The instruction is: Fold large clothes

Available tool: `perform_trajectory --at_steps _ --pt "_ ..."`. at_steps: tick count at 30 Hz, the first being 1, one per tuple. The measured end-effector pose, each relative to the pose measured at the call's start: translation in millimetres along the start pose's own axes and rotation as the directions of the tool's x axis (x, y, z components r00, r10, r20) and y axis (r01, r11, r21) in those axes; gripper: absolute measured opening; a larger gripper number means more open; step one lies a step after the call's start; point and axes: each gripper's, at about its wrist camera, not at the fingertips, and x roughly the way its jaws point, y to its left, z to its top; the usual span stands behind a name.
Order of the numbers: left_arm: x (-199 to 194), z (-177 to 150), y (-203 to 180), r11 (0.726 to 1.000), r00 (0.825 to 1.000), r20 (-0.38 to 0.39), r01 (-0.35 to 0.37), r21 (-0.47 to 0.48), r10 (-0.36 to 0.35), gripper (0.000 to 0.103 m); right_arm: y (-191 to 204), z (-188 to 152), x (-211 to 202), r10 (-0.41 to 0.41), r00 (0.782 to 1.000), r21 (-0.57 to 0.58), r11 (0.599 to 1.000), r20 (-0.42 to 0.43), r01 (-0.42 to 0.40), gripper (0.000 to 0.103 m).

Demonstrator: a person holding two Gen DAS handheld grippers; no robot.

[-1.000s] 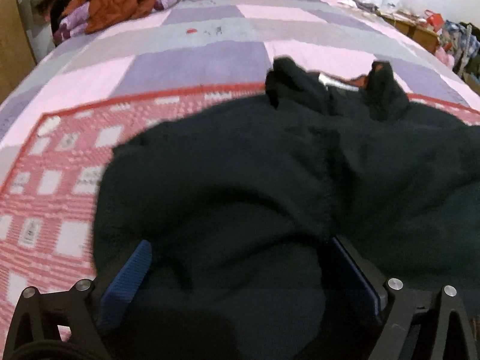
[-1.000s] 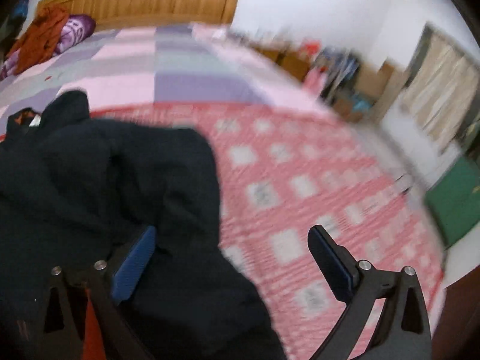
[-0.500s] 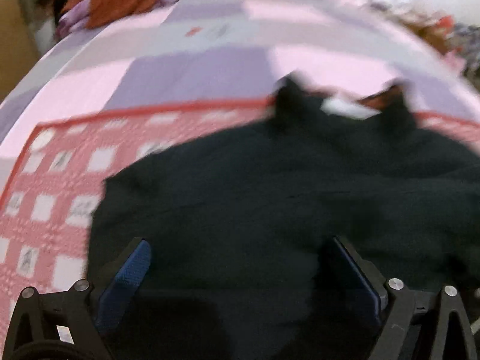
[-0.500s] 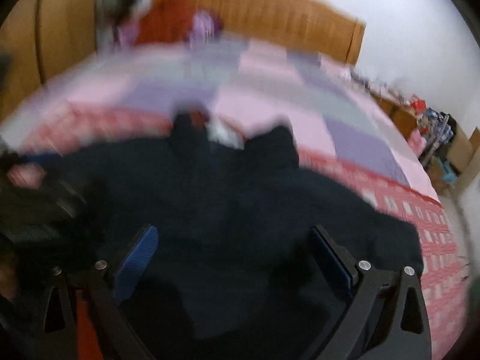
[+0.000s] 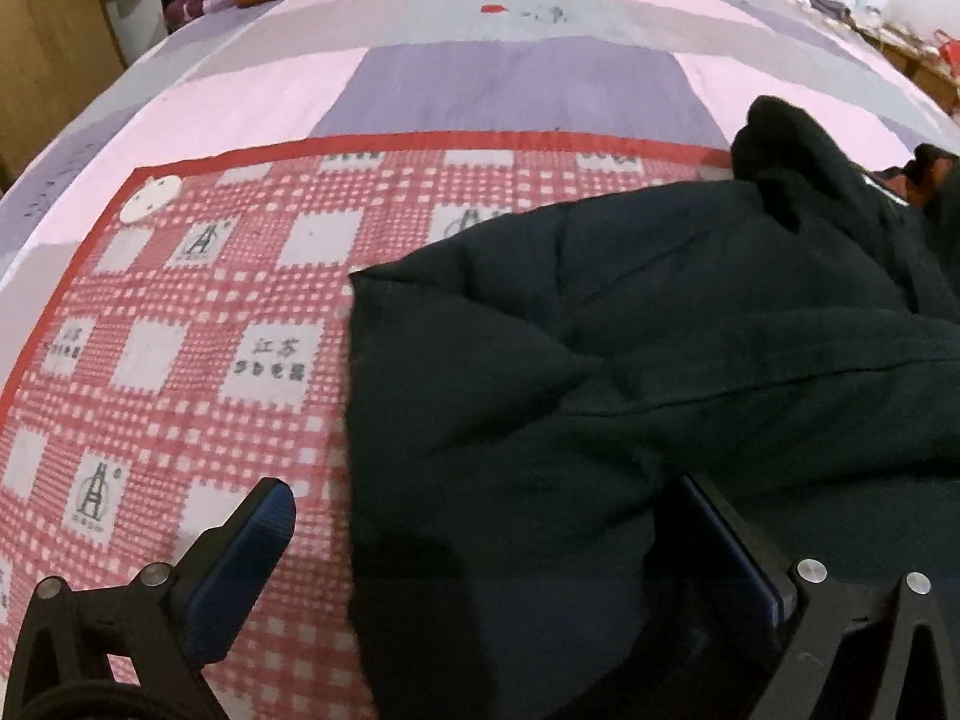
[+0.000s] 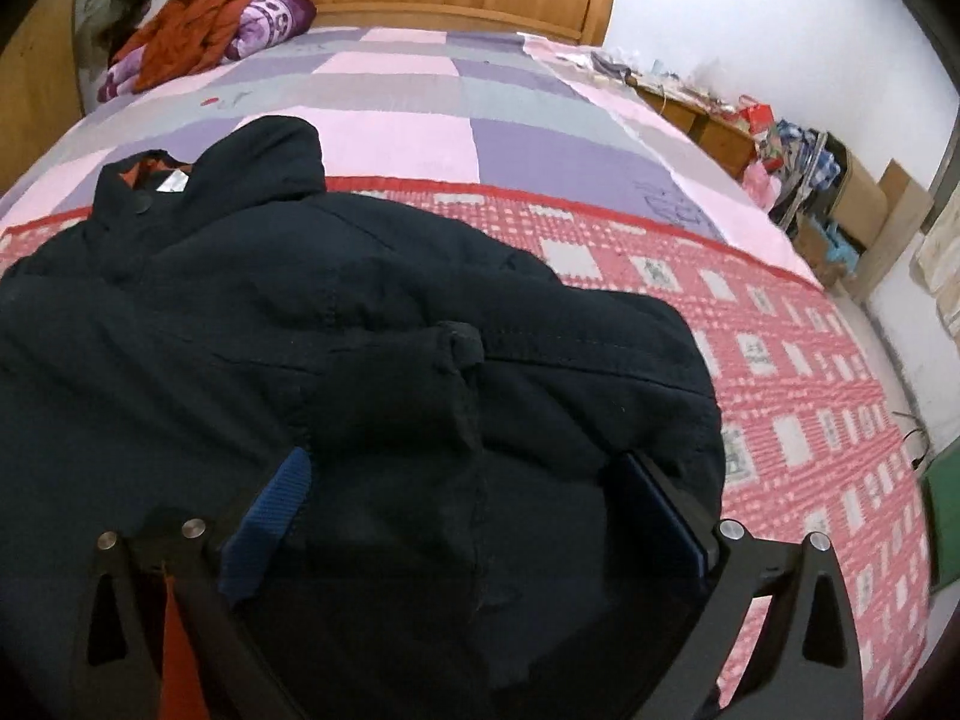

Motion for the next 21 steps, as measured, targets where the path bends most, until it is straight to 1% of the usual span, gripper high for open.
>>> perform_trajectory --at_steps 3,6,7,8,9,10,12,13,15,16,17,18,19,20,21 --pt "-4.6 -2.8 9.4 0.999 1.000 -0.005 -0.028 0.021 0.028 0.103 -3.9 2.9 4.7 0.019 1.000 -0.001 1.000 -0.010 -0.019 0.102" --pt "-15.9 -9.1 23.9 0.998 0.998 -0.013 -0.054 0.015 0.054 0.103 -7.4 11.6 4.8 0.047 0.999 0.004 0.999 -0.012 -0.047 0.102" --pt "-25.7 -13.4 28.5 0.997 0.998 -0.002 -0.069 0.017 0.069 0.103 -8.0 14.1 3.0 0.050 0.999 0.011 0.999 -0.006 -0.050 0.102" --pt "-33.6 -16.8 29.6 0.997 0.997 0.010 -0.070 0.021 0.070 0.101 -9.3 14.2 -5.0 0.039 0.999 0.014 0.999 0.007 -0.039 0.102" --pt "-45.0 -21.8 28.3 0.997 0.997 0.025 -0.076 0.031 0.076 0.099 -9.2 14.6 -13.7 0.002 1.000 0.005 1.000 0.026 -0.002 0.102" --pt "-51.2 -24.6 26.4 0.997 0.997 0.036 -0.073 0.037 0.072 0.099 -8.5 12.0 -29.5 -0.042 0.997 -0.010 0.999 0.067 0.043 0.102" --pt "-75.9 -32.5 9.7 0.999 0.996 0.092 -0.009 0.049 0.005 0.099 -2.0 4.2 -62.1 -0.089 0.984 -0.022 0.995 0.155 0.093 0.102" --pt "-86.1 -34.6 -2.3 0.998 0.993 0.118 0.024 0.055 -0.031 0.099 4.9 -0.5 -77.0 -0.077 0.979 -0.029 0.996 0.189 0.084 0.102" --pt "-100.3 -36.9 -26.6 0.994 0.984 0.149 0.090 0.069 -0.100 0.099 29.6 -6.8 -99.6 -0.021 0.974 -0.047 0.998 0.226 0.032 0.102" --pt "-104.7 -39.0 -48.5 0.986 0.977 0.148 0.141 0.090 -0.154 0.099 44.3 -9.8 -108.6 0.015 0.970 -0.062 0.998 0.241 0.000 0.102" --pt "-104.9 -41.1 -65.5 0.979 0.973 0.139 0.168 0.113 -0.183 0.099 63.9 -12.3 -116.8 0.064 0.966 -0.086 0.995 0.250 -0.044 0.102" --pt "-104.0 -42.7 -77.2 0.975 0.972 0.129 0.178 0.134 -0.195 0.099 85.1 -14.6 -121.3 0.110 0.963 -0.122 0.989 0.247 -0.082 0.102" --pt "-97.7 -48.6 -95.4 0.967 0.973 0.105 0.186 0.175 -0.207 0.099 103.7 -16.7 -121.7 0.144 0.962 -0.159 0.981 0.234 -0.108 0.102" --pt "-91.6 -51.7 -103.0 0.963 0.976 0.086 0.179 0.200 -0.199 0.099 120.8 -19.5 -119.5 0.160 0.964 -0.194 0.974 0.214 -0.118 0.102" --pt "-82.7 -58.0 -106.5 0.962 0.983 0.072 0.149 0.228 -0.169 0.099 132.9 -23.4 -113.1 0.154 0.970 -0.223 0.968 0.189 -0.110 0.102"
